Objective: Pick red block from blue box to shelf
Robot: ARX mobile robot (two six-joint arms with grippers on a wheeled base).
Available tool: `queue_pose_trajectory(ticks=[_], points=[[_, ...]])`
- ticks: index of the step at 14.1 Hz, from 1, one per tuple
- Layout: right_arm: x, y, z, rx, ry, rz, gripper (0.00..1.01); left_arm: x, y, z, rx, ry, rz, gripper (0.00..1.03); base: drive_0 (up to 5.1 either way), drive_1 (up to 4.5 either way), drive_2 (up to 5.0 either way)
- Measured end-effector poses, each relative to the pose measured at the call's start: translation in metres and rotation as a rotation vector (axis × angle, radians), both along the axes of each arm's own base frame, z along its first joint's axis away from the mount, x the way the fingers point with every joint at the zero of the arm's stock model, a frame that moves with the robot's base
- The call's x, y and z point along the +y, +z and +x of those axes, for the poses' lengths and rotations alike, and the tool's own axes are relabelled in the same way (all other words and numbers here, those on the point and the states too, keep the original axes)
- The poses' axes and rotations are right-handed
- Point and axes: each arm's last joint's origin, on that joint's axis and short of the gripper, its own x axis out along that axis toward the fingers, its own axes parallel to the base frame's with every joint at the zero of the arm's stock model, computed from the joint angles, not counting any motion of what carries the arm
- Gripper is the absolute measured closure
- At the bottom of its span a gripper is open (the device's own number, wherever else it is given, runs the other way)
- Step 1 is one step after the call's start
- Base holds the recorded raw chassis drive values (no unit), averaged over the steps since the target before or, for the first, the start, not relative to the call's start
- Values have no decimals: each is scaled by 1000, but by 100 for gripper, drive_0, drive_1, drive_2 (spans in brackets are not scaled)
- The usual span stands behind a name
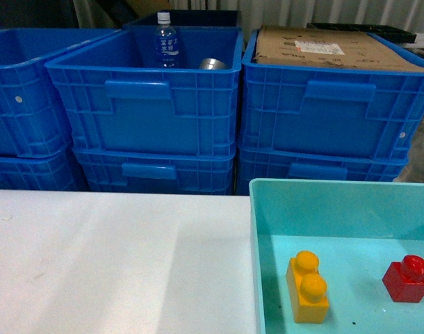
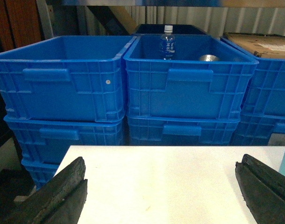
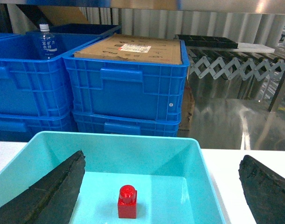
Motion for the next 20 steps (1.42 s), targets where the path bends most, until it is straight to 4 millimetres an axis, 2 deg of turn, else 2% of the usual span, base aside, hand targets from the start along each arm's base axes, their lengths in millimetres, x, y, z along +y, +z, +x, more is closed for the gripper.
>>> queue_pose_trajectory(ticks=[4,5,6,10,11,13,14,15,17,19,20], points=[[1,0,0,-1,7,0,3,0,0,0,0,0,0,5,0,0,0],[1,0,0,0,6,0,24,0,0,0,0,0,0,5,0,0,0],[1,0,0,0,6,0,35,0,0,0,0,0,0,5,0,0,0],[1,0,0,0,6,-5,48,0,0,0,0,0,0,5,0,0,0],[1,0,0,0,6,-3,37,0,0,0,0,0,0,5,0,0,0],[1,0,0,0,6,-3,6,0,0,0,0,0,0,5,0,0,0],[1,0,0,0,6,-3,1,0,0,0,0,0,0,5,0,0,0],[1,0,0,0,6,-3,4,0,0,0,0,0,0,5,0,0,0],[1,-2,0,18,10,0,3,0,0,0,0,0,0,5,0,0,0],[2,-8,8,103,45,33,3,0,0,0,0,0,0,5,0,0,0],[7,-5,32,194,86,65,3,0,0,0,0,0,0,5,0,0,0]])
